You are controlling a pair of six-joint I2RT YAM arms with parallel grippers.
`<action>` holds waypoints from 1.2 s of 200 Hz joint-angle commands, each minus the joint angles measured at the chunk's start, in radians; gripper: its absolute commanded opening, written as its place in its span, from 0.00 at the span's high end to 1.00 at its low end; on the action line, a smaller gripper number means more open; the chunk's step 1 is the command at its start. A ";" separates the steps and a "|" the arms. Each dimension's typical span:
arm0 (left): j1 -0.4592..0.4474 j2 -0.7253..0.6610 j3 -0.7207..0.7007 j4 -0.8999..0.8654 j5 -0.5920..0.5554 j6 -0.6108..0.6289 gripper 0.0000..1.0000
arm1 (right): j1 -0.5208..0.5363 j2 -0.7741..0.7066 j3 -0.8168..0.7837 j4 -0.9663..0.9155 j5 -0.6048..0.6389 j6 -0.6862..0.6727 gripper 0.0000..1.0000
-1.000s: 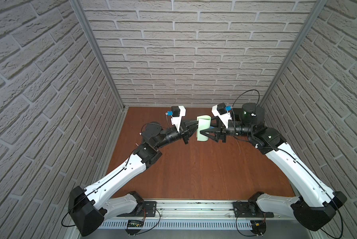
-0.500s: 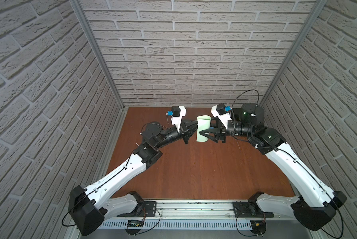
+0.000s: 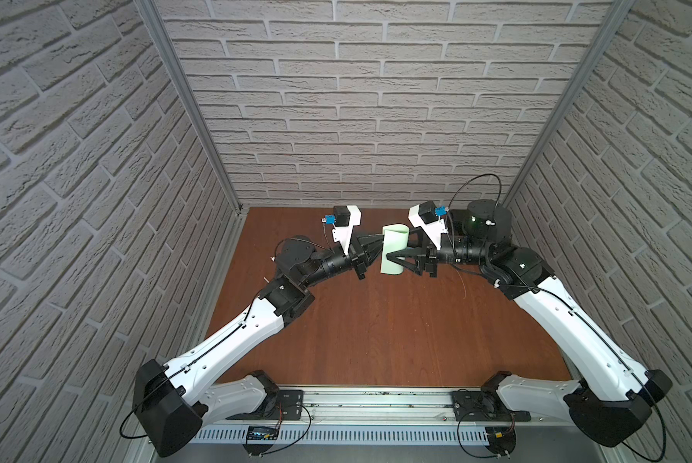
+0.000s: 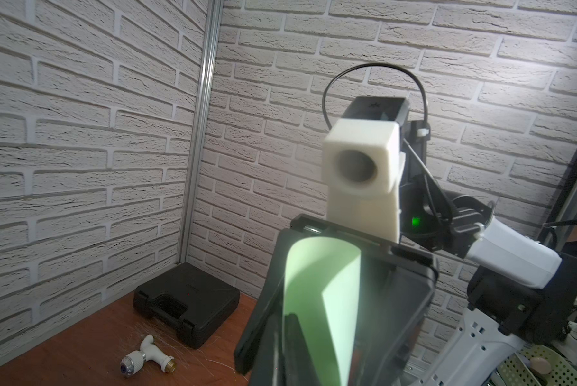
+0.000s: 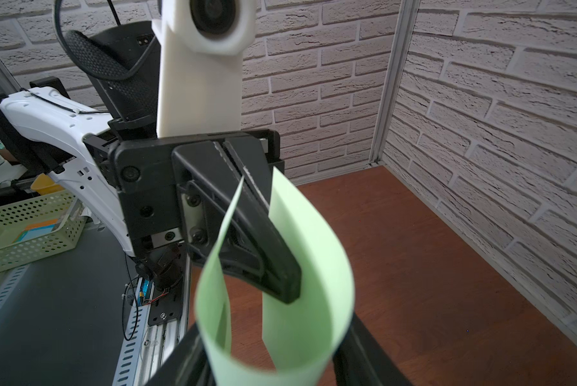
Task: Fold the square paper along the opposite sides
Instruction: Fold the paper.
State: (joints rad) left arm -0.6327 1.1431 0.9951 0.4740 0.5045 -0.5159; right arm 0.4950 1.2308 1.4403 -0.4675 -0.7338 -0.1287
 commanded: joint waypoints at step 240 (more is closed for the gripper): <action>-0.005 -0.007 0.036 -0.008 0.022 0.043 1.00 | 0.022 -0.033 0.035 0.013 0.033 -0.014 0.52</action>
State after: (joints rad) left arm -0.6327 1.1427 1.0260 0.4255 0.5125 -0.4824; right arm 0.5060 1.2285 1.4441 -0.5041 -0.7074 -0.1421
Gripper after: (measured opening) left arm 0.067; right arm 0.482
